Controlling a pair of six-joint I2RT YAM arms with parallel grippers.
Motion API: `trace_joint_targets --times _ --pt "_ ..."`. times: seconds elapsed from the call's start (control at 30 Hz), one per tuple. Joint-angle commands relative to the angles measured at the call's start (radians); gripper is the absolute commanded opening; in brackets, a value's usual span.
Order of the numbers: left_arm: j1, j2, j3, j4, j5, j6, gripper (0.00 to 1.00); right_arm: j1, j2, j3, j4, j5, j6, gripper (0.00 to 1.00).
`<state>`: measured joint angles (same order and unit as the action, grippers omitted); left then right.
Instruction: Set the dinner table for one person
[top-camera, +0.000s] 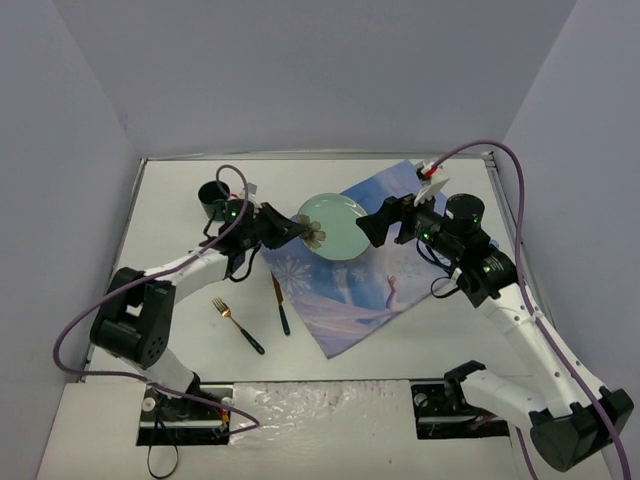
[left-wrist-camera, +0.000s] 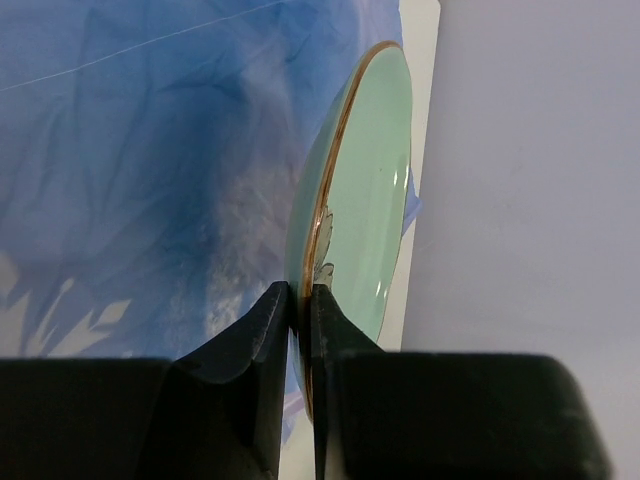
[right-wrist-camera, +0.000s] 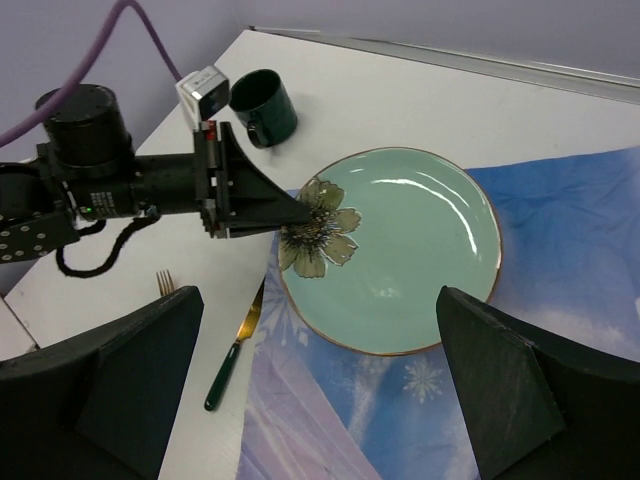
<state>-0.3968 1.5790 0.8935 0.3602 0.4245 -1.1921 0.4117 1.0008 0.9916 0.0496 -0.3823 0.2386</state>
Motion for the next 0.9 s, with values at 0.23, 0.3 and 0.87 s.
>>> trace_joint_targets --times 0.23,0.3,0.87 --pt "-0.153 0.302 0.335 0.378 -0.009 -0.098 0.0 -0.02 -0.056 0.059 -0.045 0.087 -0.083 1.0" --pt "-0.162 0.337 0.345 0.392 -0.009 -0.1 0.0 -0.022 -0.055 0.057 -0.045 0.089 -0.091 1.0" --pt "-0.21 0.455 0.384 0.468 0.029 -0.142 0.0 -0.03 -0.023 0.036 -0.045 0.076 -0.098 1.0"
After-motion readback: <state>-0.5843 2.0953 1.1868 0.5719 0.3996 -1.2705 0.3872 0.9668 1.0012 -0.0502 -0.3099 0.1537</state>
